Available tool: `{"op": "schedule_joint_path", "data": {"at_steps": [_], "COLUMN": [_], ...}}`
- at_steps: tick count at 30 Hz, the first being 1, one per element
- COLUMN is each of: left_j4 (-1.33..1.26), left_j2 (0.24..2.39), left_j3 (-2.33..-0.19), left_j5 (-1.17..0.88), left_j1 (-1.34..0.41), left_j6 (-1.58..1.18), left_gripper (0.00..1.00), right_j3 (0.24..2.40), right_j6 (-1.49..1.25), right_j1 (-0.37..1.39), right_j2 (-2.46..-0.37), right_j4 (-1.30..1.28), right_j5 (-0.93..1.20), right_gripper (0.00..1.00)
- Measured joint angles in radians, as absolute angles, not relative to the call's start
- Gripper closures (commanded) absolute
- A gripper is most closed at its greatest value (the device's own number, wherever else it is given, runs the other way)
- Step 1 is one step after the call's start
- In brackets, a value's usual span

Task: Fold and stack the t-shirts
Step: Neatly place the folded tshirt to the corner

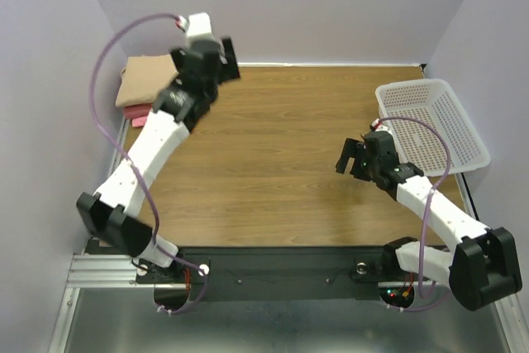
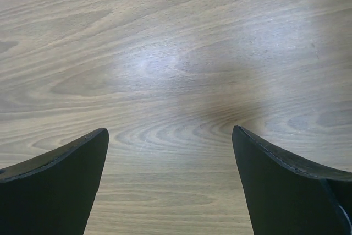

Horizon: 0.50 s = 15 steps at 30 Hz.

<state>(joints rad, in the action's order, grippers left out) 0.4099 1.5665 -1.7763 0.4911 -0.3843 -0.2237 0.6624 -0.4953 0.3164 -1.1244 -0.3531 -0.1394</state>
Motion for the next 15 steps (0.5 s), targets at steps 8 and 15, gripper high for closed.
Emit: {"op": "schedule_joint_path", "data": {"at_steps": [8, 15], "left_j4": [0.27, 0.296], "left_j2": [1.188, 1.037], "left_j3": [-1.029, -0.81], "left_j5": [0.478, 0.509], "left_j1": [-0.718, -0.721], "left_j6": [-0.523, -0.675], "left_gripper": [0.02, 0.01], "right_j3": [0.609, 0.566], "right_j6": [-0.521, -0.528], "right_j1": [0.316, 0.316], "right_j2": [-1.016, -0.935], "right_j4": [-0.315, -0.275], "right_j5": [-0.163, -0.173], "right_gripper": [0.0, 0.0]}}
